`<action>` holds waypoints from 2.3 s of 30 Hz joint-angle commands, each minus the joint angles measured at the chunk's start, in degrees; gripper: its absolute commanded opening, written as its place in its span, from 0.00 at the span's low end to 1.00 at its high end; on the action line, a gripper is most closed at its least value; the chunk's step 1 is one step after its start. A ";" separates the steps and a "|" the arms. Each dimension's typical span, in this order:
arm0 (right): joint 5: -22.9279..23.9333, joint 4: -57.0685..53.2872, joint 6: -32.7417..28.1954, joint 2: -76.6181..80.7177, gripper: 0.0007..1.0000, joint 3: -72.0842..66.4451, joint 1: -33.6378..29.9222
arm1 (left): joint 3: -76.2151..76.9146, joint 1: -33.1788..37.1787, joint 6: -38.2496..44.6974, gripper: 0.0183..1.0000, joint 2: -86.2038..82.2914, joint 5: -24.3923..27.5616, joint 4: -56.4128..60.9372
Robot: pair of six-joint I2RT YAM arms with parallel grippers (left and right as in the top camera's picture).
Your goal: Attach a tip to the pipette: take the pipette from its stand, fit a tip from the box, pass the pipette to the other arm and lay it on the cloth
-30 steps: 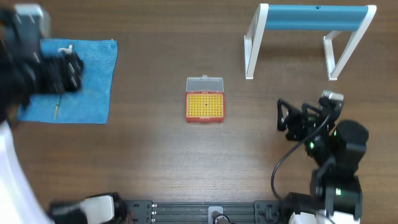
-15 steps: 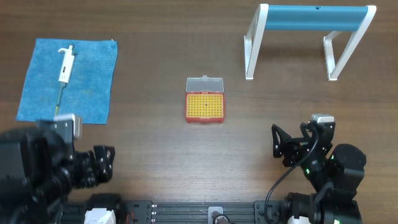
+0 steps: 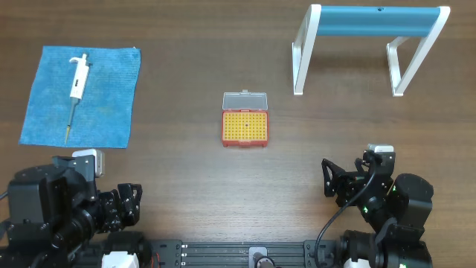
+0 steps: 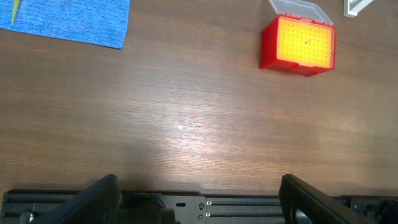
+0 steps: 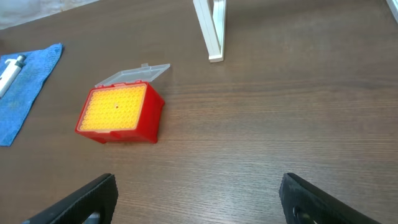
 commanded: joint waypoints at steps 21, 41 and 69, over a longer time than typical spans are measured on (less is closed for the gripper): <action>0.11 0.04 -1.05 -0.52 0.85 0.09 0.33 | -2.62 -0.31 0.11 0.82 -1.66 -0.46 23.17; 0.11 0.04 -1.05 -0.52 0.85 0.09 0.33 | -68.22 1.88 0.13 0.82 -36.02 0.09 106.01; 0.11 0.04 -1.05 -0.52 0.85 0.09 0.33 | -74.79 2.08 0.13 0.82 -40.92 -9.05 88.54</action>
